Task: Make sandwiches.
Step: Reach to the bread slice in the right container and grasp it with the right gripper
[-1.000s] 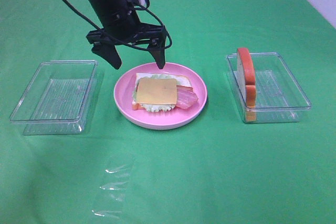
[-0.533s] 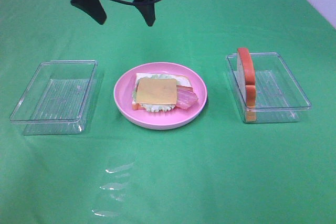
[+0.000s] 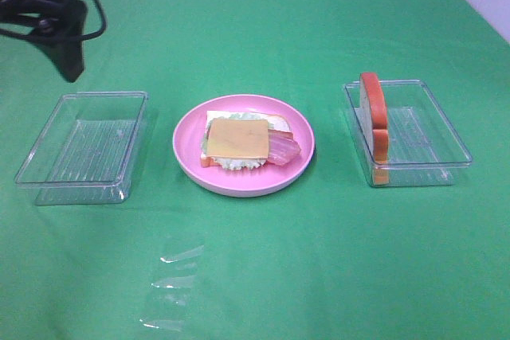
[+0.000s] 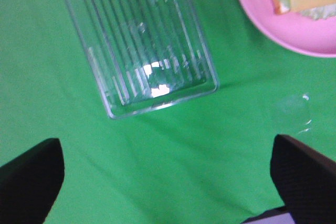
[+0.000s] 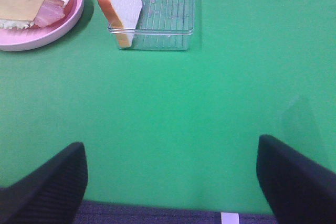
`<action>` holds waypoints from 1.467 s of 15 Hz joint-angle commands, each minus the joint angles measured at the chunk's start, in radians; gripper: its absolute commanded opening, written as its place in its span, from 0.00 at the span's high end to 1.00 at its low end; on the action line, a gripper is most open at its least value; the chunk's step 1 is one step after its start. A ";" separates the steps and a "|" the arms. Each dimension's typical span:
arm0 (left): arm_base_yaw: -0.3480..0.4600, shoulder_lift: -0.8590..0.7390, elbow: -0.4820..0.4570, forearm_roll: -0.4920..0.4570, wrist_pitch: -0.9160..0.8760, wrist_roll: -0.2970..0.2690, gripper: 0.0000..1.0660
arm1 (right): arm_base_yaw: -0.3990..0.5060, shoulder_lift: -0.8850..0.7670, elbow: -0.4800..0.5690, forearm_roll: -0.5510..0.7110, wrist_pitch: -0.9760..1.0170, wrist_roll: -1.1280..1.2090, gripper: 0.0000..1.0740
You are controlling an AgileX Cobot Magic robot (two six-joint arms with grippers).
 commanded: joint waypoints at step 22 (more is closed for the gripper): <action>0.043 -1.212 0.961 0.003 -0.134 -0.012 0.05 | -0.002 -0.028 -0.004 0.001 -0.005 -0.002 0.22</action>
